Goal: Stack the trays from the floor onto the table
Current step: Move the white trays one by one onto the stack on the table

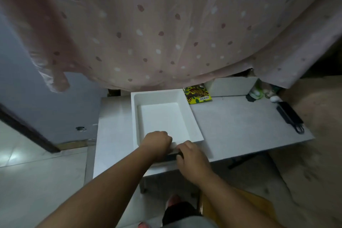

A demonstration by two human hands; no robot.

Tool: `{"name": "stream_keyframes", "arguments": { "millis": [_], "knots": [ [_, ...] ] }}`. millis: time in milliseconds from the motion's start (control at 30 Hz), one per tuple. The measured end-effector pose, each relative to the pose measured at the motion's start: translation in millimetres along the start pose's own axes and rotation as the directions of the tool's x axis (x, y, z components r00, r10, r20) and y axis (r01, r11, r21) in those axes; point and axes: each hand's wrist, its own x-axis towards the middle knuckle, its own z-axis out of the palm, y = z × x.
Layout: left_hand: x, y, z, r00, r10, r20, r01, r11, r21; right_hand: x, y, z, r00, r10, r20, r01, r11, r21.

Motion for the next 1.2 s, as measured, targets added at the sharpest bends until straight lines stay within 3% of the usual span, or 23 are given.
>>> {"name": "stream_keyframes", "arguments": {
  "millis": [167,567,1200],
  "knots": [
    [-6.0,4.4,3.3,1.0,0.016,-0.02,-0.015,1.0,0.023,-23.0,-4.7,5.3,0.998,0.013,0.057,-0.015,0.999,0.041],
    [-13.8,14.0,-0.7,0.995,0.092,0.026,-0.095,0.982,0.163,-37.6,-16.9,17.0,0.999,-0.005,0.048,0.01,0.994,-0.108],
    [-16.9,7.3,-19.2,0.996,0.069,-0.063,-0.06,0.989,0.136,-17.0,-28.5,-8.3,0.993,0.006,0.118,0.009,0.992,-0.124]
  ]
}}
